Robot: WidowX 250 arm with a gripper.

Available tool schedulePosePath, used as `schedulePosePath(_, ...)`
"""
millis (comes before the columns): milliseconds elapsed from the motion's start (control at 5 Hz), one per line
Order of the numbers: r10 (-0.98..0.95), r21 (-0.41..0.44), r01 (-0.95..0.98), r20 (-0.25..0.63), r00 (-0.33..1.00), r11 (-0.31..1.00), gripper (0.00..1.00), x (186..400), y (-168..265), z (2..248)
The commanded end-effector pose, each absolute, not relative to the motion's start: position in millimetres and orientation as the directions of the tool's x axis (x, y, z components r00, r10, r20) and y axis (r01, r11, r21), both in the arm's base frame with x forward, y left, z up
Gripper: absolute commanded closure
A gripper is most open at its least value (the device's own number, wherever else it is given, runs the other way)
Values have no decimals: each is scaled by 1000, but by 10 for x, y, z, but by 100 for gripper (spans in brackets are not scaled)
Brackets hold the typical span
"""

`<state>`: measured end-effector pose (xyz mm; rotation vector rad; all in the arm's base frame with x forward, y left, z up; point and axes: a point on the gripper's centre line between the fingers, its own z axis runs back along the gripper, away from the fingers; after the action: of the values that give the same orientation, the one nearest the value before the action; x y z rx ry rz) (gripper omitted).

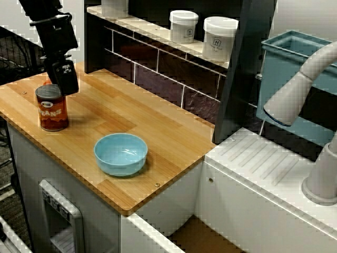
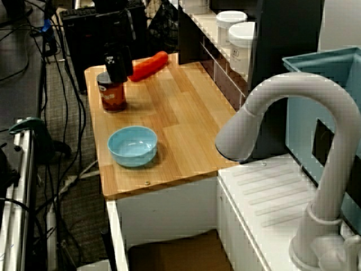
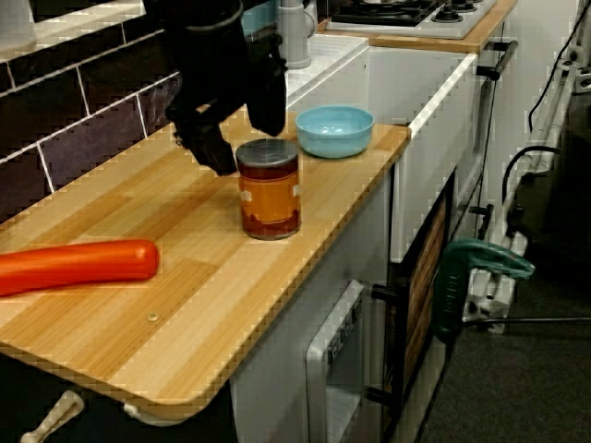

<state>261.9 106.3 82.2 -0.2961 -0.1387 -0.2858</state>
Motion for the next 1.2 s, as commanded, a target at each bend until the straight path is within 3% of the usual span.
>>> schedulePosePath(0,-155,-308,226,237,959,924,0,2870,1045,1312)
schedulePosePath(200,-164,-290,232,239,957,928,0,2811,1092,1467)
schedulePosePath(800,-228,-201,247,116,967,948,0,2148,1313,1472)
schedulePosePath(1000,-214,-194,234,115,970,953,0,1971,1344,1403)
